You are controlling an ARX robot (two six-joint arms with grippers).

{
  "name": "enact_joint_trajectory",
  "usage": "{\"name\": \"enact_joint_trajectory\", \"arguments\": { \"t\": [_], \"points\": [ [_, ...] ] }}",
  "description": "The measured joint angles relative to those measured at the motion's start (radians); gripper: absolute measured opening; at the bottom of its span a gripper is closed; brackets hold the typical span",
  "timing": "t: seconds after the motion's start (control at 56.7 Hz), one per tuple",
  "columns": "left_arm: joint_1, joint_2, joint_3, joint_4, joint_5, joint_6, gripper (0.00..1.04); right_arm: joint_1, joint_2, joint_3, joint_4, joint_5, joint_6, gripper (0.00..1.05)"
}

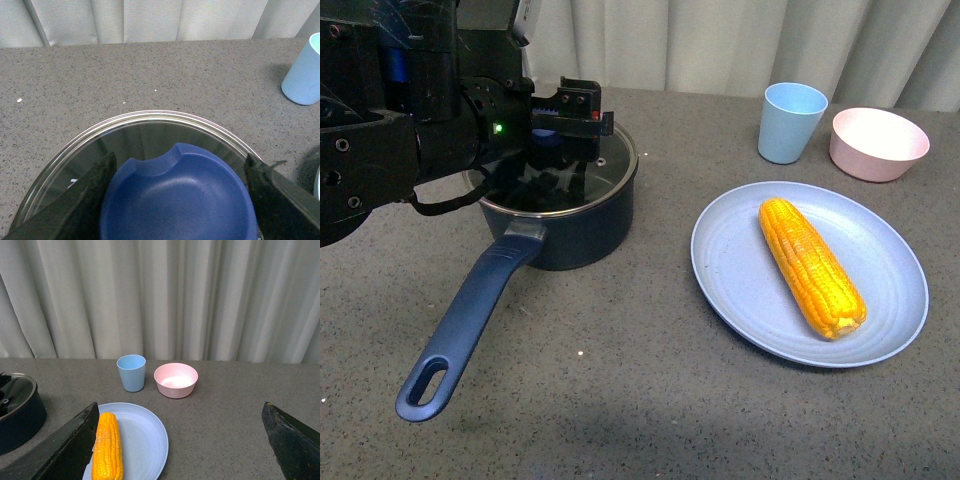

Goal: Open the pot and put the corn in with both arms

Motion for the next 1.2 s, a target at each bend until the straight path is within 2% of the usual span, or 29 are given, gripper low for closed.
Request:
{"name": "enact_joint_trajectory", "arguments": {
  "t": [0.035,0.071,0.405,0.511,0.705,0.74,0.917,1.04,1.199],
  "points": [
    [0.001,0.0,0.0,0.0,0.001,-0.001,0.66,0.0,0.0,0.0,0.0,0.0,0.0,0.95],
    [0.002,0.0,0.0,0.0,0.001,0.0,0.64,0.0,0.0,0.0,0.0,0.0,0.0,0.95],
    [0.006,-0.059,-0.004,-0.048,0.0,-0.04,0.63,0.0,0.0,0.0,0.0,0.0,0.0,0.95],
    [0.033,-0.118,-0.019,0.029,-0.042,-0.016,0.63,0.0,0.0,0.0,0.0,0.0,0.0,0.95],
    [0.168,-0.155,-0.034,0.056,-0.061,0.028,0.63,0.0,0.0,0.0,0.0,0.0,0.0,0.95],
    [0.214,-0.144,-0.046,0.056,-0.057,0.034,0.63,0.0,0.0,0.0,0.0,0.0,0.0,0.95],
    [0.33,-0.101,-0.081,0.056,-0.033,0.054,0.63,0.0,0.0,0.0,0.0,0.0,0.0,0.95],
    [0.37,-0.071,-0.089,0.071,-0.001,0.081,0.63,0.0,0.0,0.0,0.0,0.0,0.0,0.95],
    [0.38,-0.016,-0.097,0.087,0.031,0.082,0.63,0.0,0.0,0.0,0.0,0.0,0.0,0.95]
  ]
}}
